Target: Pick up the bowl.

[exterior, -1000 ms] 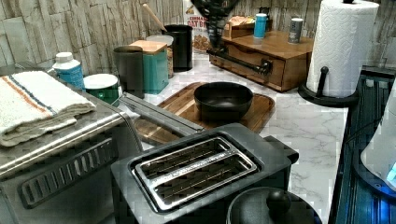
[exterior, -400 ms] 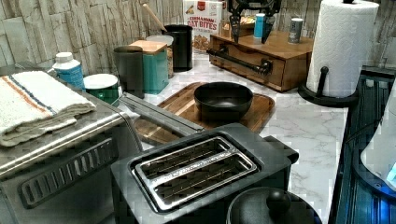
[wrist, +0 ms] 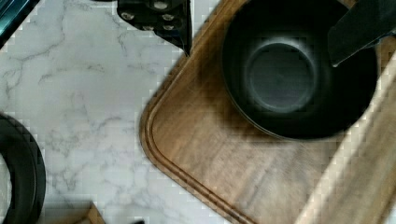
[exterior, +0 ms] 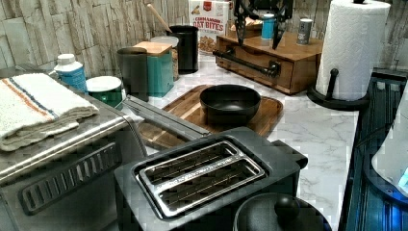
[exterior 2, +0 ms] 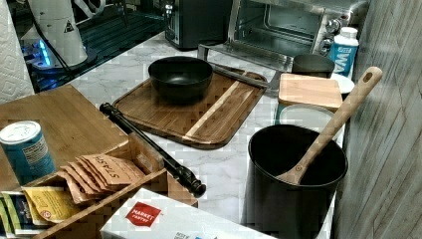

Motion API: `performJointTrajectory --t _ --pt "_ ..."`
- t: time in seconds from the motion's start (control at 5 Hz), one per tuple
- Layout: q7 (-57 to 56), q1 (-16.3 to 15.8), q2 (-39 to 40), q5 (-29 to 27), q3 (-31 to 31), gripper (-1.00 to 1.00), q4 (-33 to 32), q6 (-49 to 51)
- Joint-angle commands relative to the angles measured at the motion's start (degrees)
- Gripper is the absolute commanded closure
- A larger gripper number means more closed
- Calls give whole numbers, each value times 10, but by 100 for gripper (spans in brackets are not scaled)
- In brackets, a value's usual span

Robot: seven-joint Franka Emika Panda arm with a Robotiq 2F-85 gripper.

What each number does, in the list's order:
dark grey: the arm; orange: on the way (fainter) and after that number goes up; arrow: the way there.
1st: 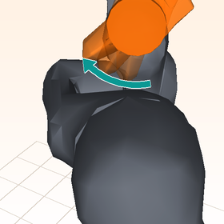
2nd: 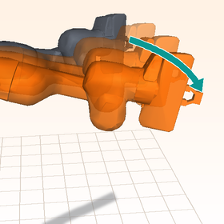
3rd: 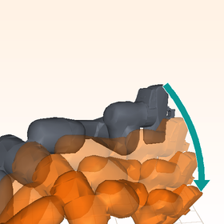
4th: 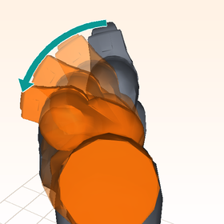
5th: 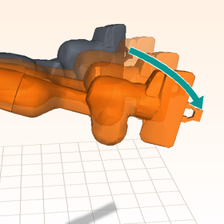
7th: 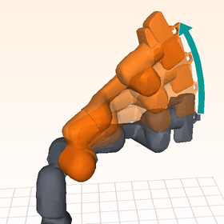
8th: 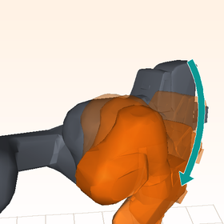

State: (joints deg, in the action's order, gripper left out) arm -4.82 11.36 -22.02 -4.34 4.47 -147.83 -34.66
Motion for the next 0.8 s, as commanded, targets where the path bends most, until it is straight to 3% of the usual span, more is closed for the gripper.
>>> performJointTrajectory --t 0.2,0.4,0.8 --pt "-38 -6 -17 -13 11 -100 -132 -88" --pt "-67 -27 -1 -58 29 -100 -156 -161" --pt "-121 -64 70 -111 45 -100 -135 -219"
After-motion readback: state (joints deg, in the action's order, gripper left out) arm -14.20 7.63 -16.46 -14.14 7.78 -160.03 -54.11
